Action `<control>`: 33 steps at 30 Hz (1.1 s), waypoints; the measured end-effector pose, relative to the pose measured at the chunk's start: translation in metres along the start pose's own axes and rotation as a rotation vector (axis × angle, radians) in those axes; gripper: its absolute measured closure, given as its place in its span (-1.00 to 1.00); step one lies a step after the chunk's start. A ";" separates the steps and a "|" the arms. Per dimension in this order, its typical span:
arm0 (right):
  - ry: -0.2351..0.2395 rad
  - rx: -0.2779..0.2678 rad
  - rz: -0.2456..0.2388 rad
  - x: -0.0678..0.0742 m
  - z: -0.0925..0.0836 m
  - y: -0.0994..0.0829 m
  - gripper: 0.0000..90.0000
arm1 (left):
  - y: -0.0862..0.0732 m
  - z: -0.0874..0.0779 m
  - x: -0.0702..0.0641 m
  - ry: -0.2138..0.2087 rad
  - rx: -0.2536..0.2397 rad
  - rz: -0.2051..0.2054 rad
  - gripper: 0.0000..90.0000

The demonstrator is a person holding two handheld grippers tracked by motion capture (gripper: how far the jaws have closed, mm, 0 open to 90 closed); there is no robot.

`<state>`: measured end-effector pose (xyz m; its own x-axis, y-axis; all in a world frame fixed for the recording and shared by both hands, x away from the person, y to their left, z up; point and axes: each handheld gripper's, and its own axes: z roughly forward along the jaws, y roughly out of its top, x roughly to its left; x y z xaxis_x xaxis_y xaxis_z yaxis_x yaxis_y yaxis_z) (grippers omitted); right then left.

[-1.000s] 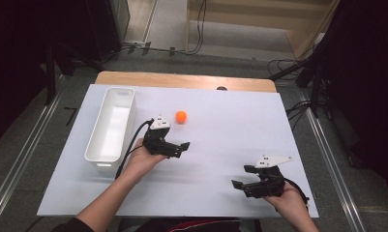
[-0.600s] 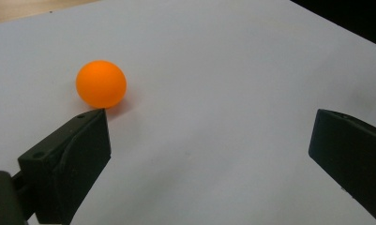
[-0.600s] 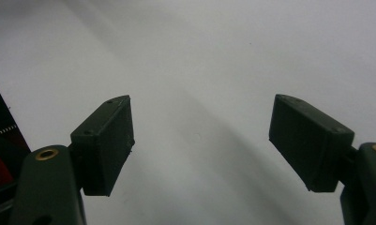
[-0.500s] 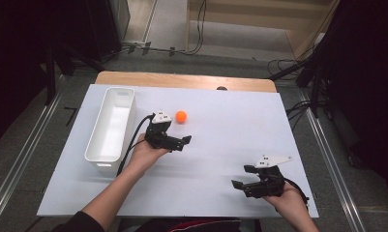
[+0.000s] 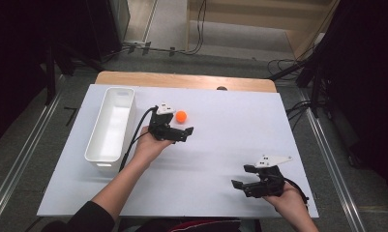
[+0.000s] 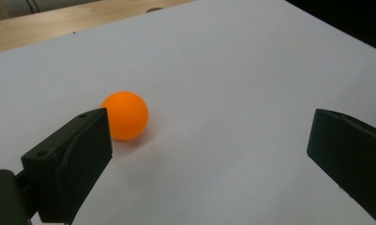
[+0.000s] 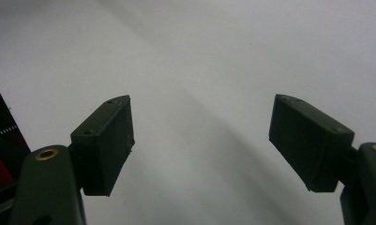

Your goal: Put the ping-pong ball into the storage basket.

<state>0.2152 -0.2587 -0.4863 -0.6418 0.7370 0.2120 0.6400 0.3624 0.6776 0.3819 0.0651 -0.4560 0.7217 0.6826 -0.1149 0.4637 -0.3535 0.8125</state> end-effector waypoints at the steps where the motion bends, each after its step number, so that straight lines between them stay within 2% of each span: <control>1: 0.000 0.000 0.000 0.000 0.000 0.000 -0.54 | 0.001 0.001 0.000 0.002 0.002 -0.005 -1.00; 5: 0.001 0.001 -0.002 0.000 0.001 0.000 -0.54 | 0.006 0.005 0.003 0.003 0.000 -0.005 -1.00; 10: 0.004 0.001 -0.002 0.001 0.001 0.001 -0.54 | 0.008 0.009 0.010 0.016 -0.015 -0.032 -1.00; 12: 0.005 0.001 0.000 0.001 0.001 0.001 -0.54 | 0.008 0.012 0.012 0.039 0.000 -0.022 -1.00; 21: 0.005 0.012 -0.005 0.002 0.003 0.001 -0.54 | 0.017 0.021 0.018 0.053 -0.003 -0.031 -1.00; 22: 0.005 0.011 -0.005 0.002 0.003 0.001 -0.54 | 0.020 0.022 0.021 0.056 0.015 -0.024 -1.00; 33: 0.007 -0.003 0.002 0.002 0.002 0.001 -0.54 | 0.023 0.032 0.030 0.069 -0.002 -0.046 -1.00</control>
<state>0.2156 -0.2562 -0.4862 -0.6435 0.7336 0.2186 0.6403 0.3593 0.6789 0.4306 0.0572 -0.4591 0.6624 0.7406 -0.1129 0.4948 -0.3194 0.8082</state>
